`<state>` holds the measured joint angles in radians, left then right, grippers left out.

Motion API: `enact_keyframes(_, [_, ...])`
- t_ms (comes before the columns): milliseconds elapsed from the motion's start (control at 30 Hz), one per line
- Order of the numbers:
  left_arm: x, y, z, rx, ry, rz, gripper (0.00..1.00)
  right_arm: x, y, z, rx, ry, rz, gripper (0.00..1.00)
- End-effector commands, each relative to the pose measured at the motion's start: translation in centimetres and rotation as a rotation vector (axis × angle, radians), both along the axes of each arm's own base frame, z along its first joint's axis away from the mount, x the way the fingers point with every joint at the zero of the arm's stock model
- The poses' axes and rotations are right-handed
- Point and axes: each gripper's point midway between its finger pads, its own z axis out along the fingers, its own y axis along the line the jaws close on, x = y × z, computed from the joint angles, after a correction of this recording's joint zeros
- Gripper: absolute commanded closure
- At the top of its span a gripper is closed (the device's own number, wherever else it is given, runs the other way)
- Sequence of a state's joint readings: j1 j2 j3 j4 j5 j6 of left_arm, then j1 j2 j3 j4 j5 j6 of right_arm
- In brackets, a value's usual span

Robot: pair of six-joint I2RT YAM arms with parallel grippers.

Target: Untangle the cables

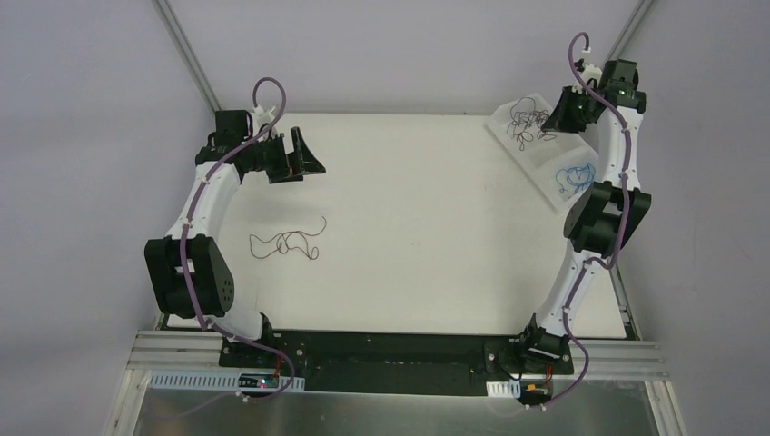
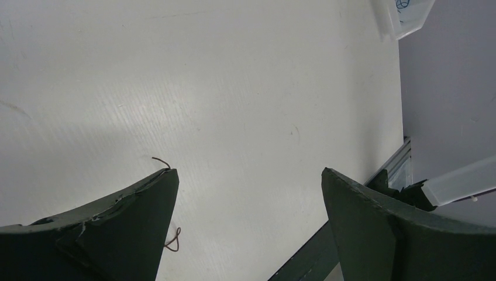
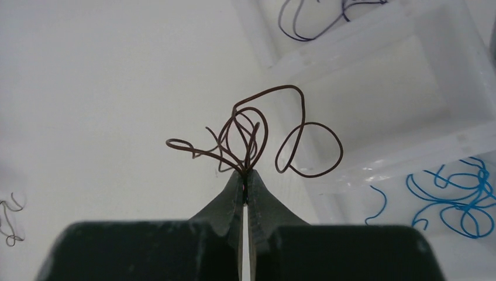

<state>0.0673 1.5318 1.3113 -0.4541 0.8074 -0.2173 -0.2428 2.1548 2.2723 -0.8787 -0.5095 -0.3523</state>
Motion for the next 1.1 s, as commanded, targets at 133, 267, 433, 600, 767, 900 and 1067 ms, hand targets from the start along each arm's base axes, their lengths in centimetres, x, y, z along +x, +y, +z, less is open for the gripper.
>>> enact_keyframes(133, [1.5, 0.5, 1.1, 0.003, -0.041, -0.001, 0.03, 3.9, -6.1, -3.1, -0.072, -0.014, -0.193, 1.0])
enact_keyframes(267, [1.5, 0.6, 1.0, 0.014, -0.041, -0.001, 0.03, 5.1, -8.6, -4.2, -0.113, -0.033, -0.262, 1.0])
enact_keyframes(433, [1.8, 0.7, 0.7, 0.014, -0.026, 0.005, 0.03, 6.0, -10.4, -4.8, -0.155, -0.056, -0.302, 1.0])
enact_keyframes(600, [2.1, 0.8, 0.8, 0.016, -0.024, 0.013, 0.03, 6.6, -11.9, -5.6, -0.188, -0.069, -0.357, 1.0])
enact_keyframes(767, [1.8, 0.9, 0.8, 0.032, -0.027, 0.012, 0.03, 6.6, -11.1, -5.2, -0.145, -0.071, -0.335, 0.95])
enact_keyframes(900, [0.6, 1.4, 0.5, 0.09, -0.025, -0.023, 0.01, 5.2, -8.6, -3.7, -0.085, -0.061, -0.238, 0.47])
enact_keyframes(1067, [-4.3, 3.4, -1.3, 0.31, 0.019, -0.237, 0.01, 2.0, -6.6, -0.3, -0.057, -0.067, -0.173, 0.18])
